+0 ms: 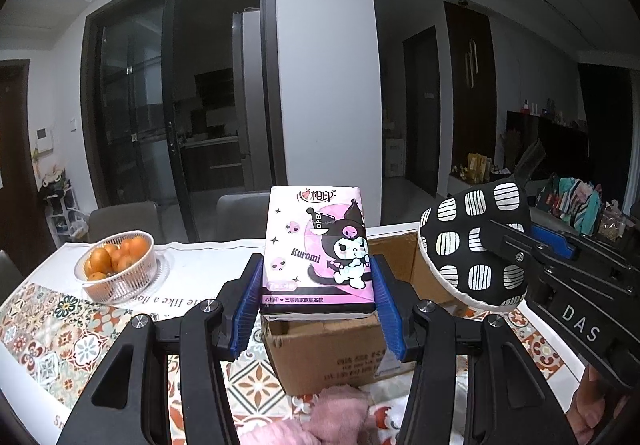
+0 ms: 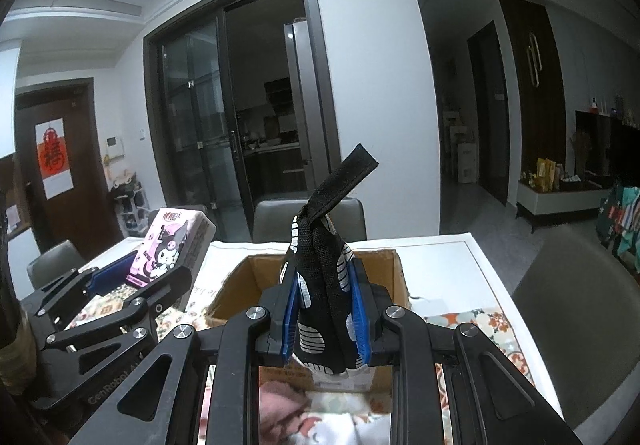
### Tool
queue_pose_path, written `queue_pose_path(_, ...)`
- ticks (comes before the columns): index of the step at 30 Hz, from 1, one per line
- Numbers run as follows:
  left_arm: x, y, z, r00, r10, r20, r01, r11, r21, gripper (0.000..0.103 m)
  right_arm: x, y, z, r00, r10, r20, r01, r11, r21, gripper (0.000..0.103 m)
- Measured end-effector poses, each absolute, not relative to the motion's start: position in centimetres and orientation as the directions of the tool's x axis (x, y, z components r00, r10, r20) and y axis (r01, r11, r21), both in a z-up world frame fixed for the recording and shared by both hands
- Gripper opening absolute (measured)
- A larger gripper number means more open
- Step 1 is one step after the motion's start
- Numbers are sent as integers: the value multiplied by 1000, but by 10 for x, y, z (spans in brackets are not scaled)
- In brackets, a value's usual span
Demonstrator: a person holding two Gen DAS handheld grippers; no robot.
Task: Organize soft objects
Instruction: 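Carry the tissue pack with the left tool while the right tool carries the mitt over the box, then open both tools to drop the tissue pack and mitt into the box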
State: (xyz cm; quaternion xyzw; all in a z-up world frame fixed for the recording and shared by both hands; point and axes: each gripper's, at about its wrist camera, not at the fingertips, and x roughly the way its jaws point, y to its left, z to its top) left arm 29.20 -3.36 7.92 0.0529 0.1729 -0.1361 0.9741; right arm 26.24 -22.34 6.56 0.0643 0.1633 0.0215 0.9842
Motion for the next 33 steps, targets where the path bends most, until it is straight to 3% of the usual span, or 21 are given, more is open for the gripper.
queue_pose_path(13, 340, -46, 56, 872, -256, -418, 300, 953, 42, 52, 310, -225, 58, 937, 51, -347, -10, 993, 121, 25)
queue_pose_path(33, 385, -69, 11, 794, -232, -562, 331, 940, 80, 52, 371, -229, 16, 871, 47, -490, 9, 994, 112, 25)
